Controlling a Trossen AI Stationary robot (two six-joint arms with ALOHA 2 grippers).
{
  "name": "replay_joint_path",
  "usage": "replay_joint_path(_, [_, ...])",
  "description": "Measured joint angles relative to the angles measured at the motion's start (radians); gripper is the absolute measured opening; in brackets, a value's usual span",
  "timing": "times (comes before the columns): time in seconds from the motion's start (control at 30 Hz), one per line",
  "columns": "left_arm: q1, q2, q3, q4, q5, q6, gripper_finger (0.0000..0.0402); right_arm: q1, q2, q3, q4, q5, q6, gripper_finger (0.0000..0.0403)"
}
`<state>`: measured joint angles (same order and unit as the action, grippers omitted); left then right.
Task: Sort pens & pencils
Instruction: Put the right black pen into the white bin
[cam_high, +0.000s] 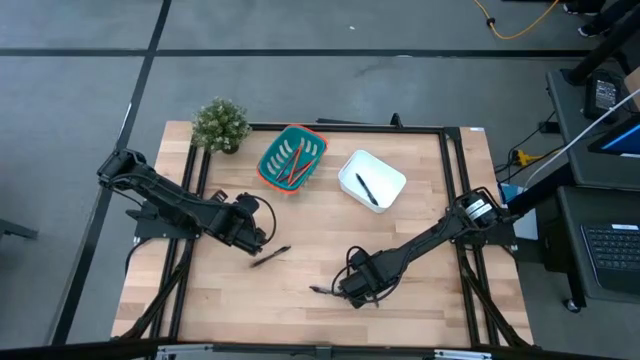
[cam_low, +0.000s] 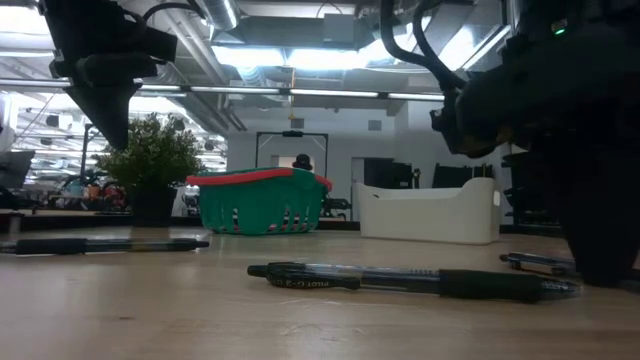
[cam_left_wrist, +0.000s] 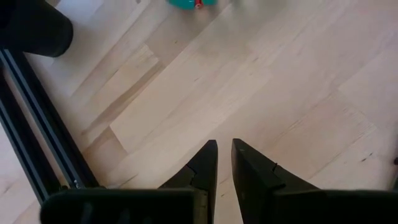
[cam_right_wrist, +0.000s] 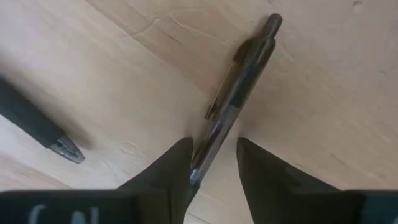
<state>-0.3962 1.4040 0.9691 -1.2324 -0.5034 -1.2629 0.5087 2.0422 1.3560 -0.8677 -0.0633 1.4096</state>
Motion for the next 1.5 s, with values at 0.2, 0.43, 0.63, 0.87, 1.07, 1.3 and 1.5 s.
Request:
replay_joint_path(0.2, [0.000,0.000,0.000,0.000,-0.001,0.000,0.0043,-0.004,0.003,-0.001,0.006,-0.011,-0.001,0.0086])
replay_joint_path(0.43, [0.000,0.000,0.000,0.001,-0.001,0.000,0.0043,-0.006,0.005,-0.002,0.006,-0.012,-0.055,0.0029])
replay_joint_path(0.63, [0.000,0.000,0.000,0.006,-0.001,0.014,0.0043,-0.016,0.005,0.012,-0.041,-0.017,-0.081,0.0029])
replay_joint_path(0.87, [0.000,0.000,0.000,0.012,-0.001,0.016,0.0043,-0.039,0.012,0.157,-0.318,0.054,-0.137,0.0029])
replay_joint_path(1.07, [0.000,0.000,0.000,0.014,-0.001,0.017,0.0043,-0.072,0.011,0.345,-0.622,0.183,-0.189,0.0029])
replay_joint_path(1.3, [0.000,0.000,0.000,0.015,-0.001,0.017,0.0043,-0.159,-0.009,0.484,-0.705,0.376,-0.345,0.0029])
replay_joint_path(1.5, [-0.002,0.000,0.000,0.016,0.001,0.017,0.0043,-0.296,-0.008,0.483,-0.703,0.392,-0.559,0.0029])
